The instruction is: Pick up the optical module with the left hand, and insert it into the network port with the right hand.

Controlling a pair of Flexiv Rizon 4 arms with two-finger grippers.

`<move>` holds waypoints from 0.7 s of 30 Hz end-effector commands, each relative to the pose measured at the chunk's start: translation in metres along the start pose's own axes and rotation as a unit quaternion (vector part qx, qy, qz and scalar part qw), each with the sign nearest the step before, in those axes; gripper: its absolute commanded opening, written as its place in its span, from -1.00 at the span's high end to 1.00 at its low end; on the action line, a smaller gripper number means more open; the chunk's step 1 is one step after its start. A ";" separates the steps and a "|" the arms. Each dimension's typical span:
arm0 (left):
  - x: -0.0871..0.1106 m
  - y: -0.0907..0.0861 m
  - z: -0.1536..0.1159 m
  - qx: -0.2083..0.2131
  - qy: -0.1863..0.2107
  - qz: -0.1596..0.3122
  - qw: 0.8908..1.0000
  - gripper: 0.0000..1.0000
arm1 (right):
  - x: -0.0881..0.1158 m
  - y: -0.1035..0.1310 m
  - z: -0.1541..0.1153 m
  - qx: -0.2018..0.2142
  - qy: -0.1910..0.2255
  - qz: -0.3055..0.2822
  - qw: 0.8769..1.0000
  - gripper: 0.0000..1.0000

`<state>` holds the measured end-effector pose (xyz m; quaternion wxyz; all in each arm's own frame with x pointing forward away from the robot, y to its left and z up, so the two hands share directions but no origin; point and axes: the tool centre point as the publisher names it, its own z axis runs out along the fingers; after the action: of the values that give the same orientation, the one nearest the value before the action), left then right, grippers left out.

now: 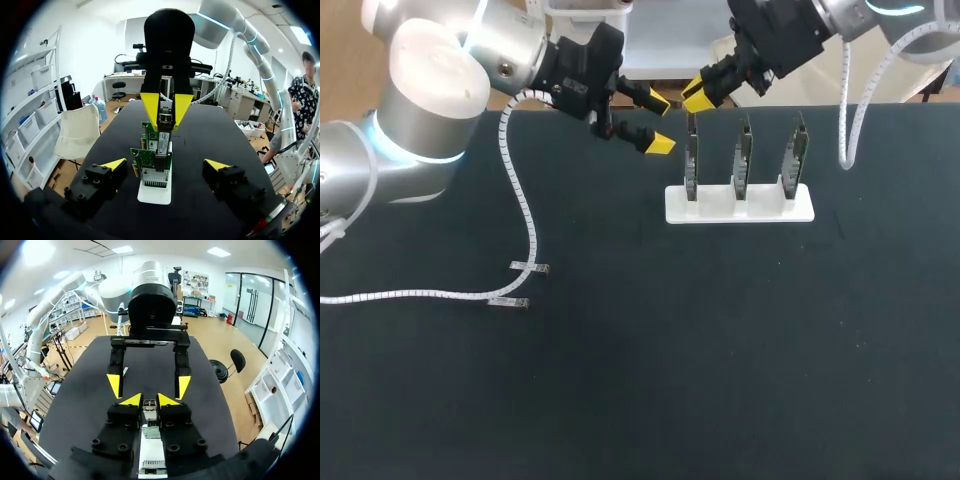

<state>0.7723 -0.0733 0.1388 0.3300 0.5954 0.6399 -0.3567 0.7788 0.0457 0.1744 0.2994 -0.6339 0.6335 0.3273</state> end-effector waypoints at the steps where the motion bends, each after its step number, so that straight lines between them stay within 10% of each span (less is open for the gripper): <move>1: 0.000 0.002 0.000 0.002 0.002 0.000 1.000 -1.00 | 0.002 -0.001 -0.001 -0.002 0.000 0.002 1.000 1.00; 21: 0.000 0.002 0.000 0.002 0.002 0.000 1.000 -1.00 | 0.007 0.004 -0.002 -0.004 0.000 0.008 1.000 1.00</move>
<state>0.7723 -0.0733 0.1388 0.3300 0.5954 0.6399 -0.3567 0.7766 0.0390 0.1719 0.2925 -0.6306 0.6371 0.3328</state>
